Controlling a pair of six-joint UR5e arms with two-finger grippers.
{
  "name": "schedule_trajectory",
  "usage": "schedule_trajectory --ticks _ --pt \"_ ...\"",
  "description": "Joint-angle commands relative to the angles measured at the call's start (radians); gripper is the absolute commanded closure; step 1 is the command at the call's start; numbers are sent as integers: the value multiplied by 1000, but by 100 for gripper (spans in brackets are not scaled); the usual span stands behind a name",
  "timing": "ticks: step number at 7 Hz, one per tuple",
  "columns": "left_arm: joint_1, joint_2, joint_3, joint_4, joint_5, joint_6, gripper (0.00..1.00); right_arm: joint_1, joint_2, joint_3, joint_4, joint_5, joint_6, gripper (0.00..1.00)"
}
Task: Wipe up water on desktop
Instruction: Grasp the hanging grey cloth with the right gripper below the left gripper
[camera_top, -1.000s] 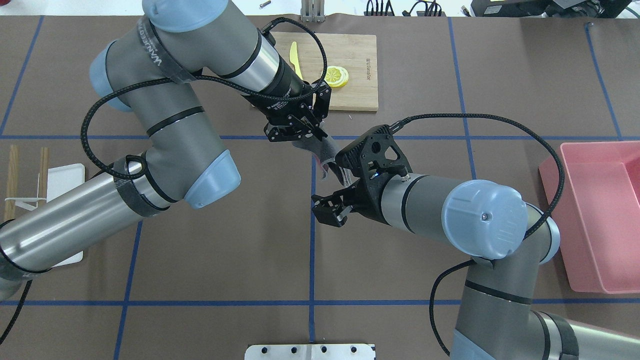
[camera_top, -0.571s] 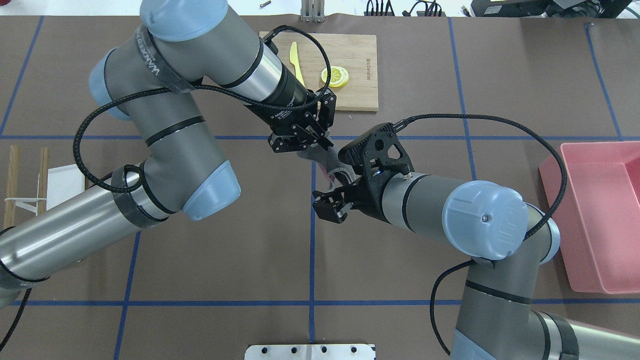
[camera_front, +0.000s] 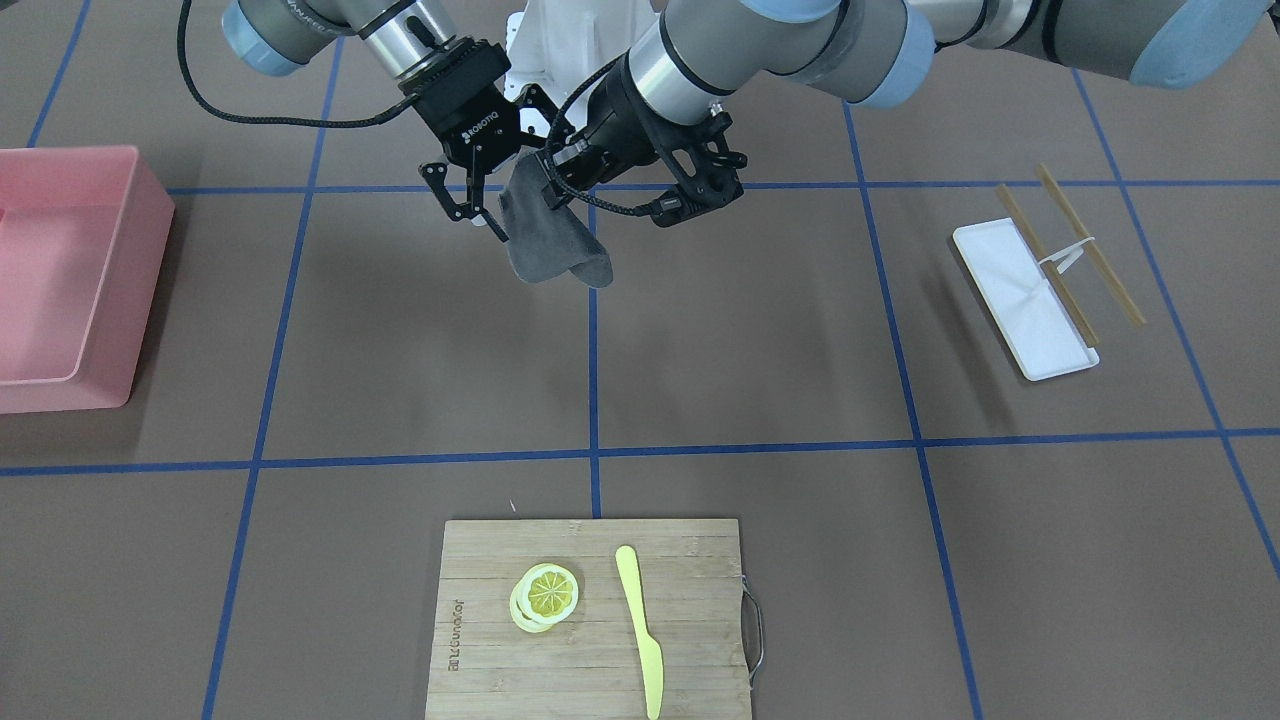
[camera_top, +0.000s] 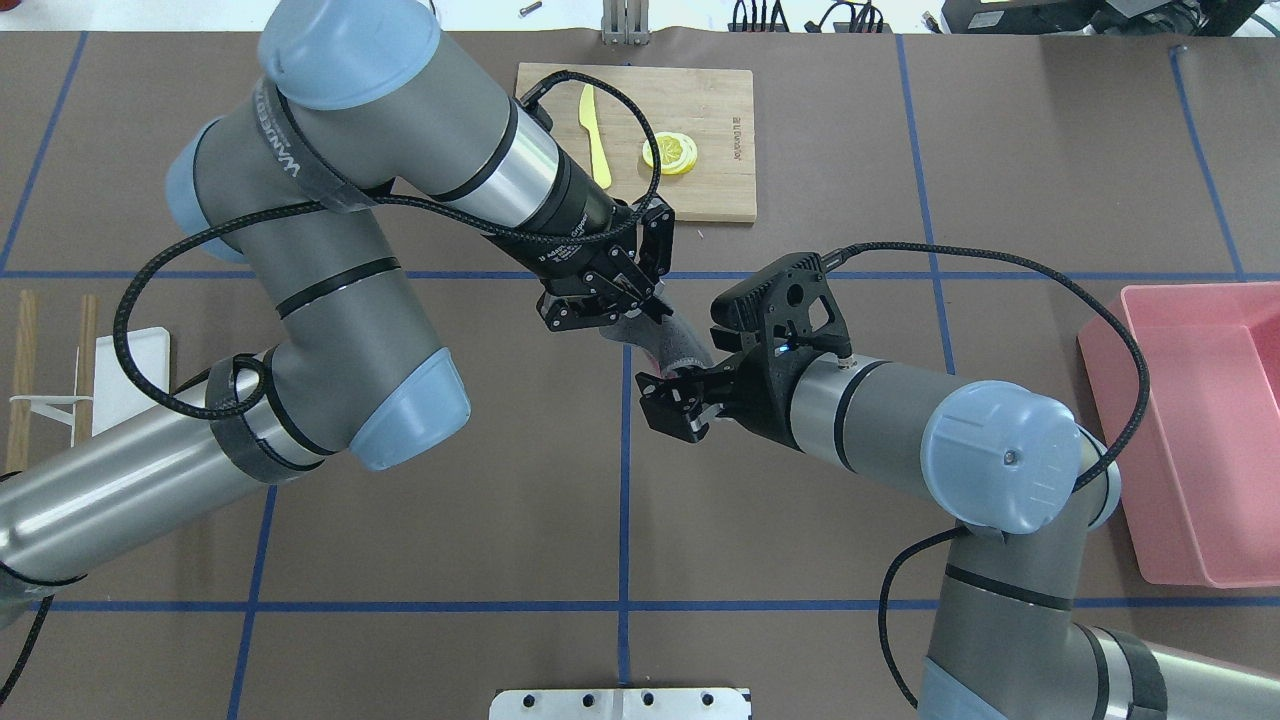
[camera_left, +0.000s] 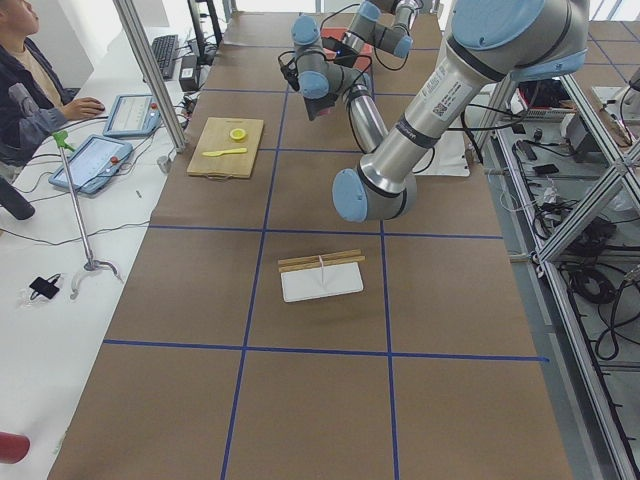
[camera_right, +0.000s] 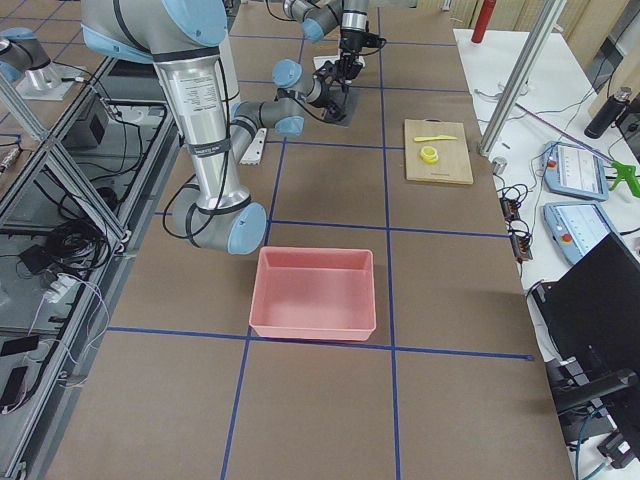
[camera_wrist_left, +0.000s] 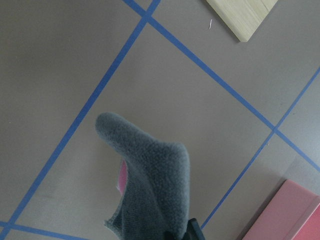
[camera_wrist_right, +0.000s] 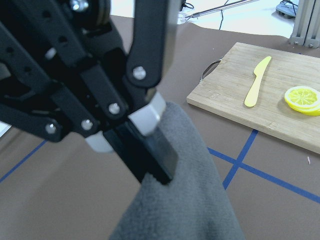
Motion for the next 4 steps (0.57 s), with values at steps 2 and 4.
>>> schedule_trajectory --ticks 2,4 --pt "1 2 -1 -21 0 -30 100 -16 -4 6 16 1 66 60" --pt "1 7 0 -23 0 -32 100 -17 -7 9 17 2 83 100"
